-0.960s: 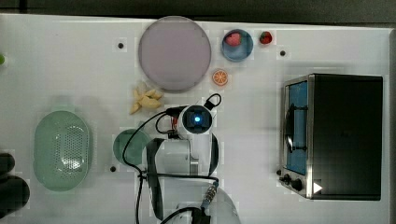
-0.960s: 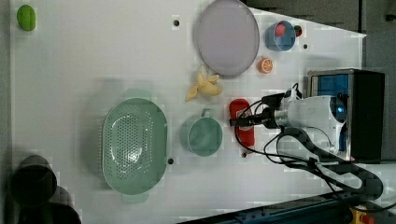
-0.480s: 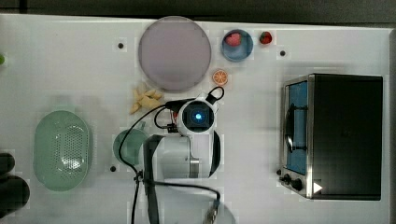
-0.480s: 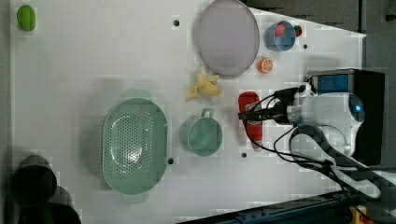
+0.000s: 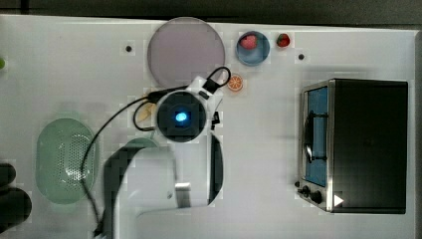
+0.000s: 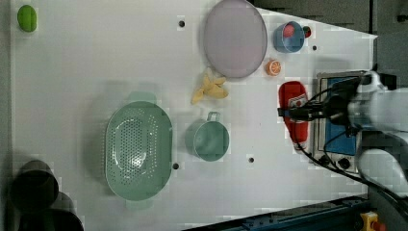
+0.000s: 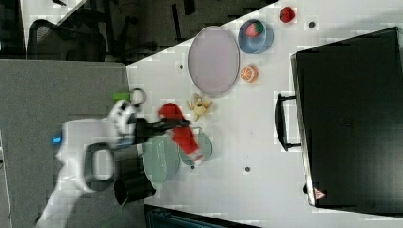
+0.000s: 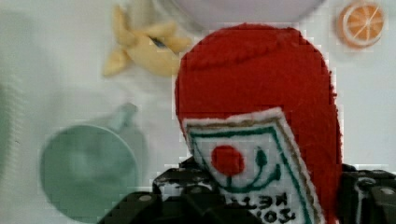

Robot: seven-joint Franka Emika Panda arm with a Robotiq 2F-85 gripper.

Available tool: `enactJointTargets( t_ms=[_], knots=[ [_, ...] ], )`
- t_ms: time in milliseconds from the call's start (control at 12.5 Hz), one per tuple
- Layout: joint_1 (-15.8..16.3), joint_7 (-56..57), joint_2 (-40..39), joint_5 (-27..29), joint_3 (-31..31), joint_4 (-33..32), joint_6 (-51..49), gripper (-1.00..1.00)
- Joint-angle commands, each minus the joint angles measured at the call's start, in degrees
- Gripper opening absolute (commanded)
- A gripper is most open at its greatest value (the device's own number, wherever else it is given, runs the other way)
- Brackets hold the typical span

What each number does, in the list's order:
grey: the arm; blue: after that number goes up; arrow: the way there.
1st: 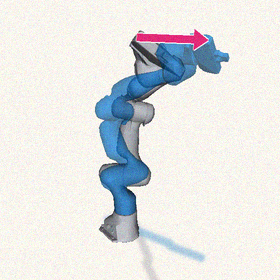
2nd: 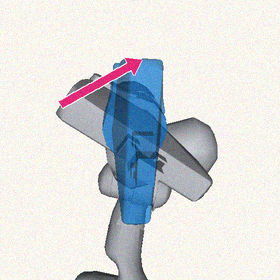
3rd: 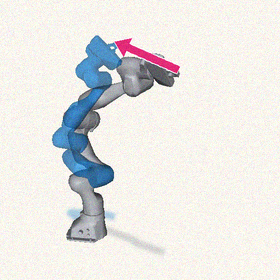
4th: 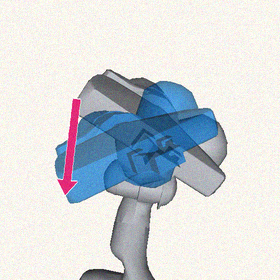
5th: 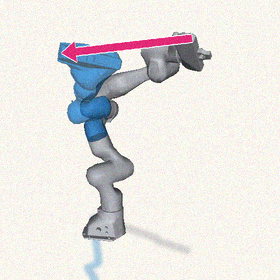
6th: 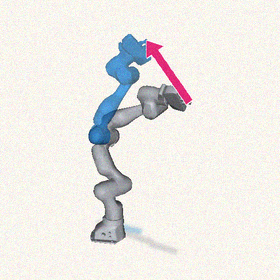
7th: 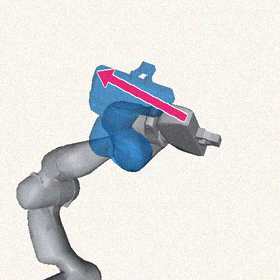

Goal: Pick Ketchup from the table and place it in strainer.

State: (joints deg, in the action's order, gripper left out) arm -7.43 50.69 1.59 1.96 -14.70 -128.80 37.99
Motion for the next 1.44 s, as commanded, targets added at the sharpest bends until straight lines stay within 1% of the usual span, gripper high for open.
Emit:
enactJointTargets(
  t_ms=[80,480,720,880,960,1200,1280,1440],
  knots=[
    [2.88,-11.78,1.91,-0.29,-4.23,2.23,-4.92,0.25],
    [4.93,-33.66,1.66,-0.25,-14.72,3.30,-5.67,0.25],
    [5.69,-44.69,-0.33,-0.17,-20.87,3.47,-4.69,0.25],
    [5.92,-50.40,-3.09,-0.17,-24.41,3.51,-0.60,0.25],
    [6.05,-53.48,-4.95,-0.18,-25.78,3.53,3.11,0.25],
    [6.71,-59.31,-11.59,-0.32,-28.06,3.56,11.92,0.25],
    [7.10,-60.01,-13.90,-0.33,-28.17,3.59,13.69,0.33],
    [7.80,-60.01,-18.41,-0.60,-28.13,3.62,17.62,0.75]
  ],
)
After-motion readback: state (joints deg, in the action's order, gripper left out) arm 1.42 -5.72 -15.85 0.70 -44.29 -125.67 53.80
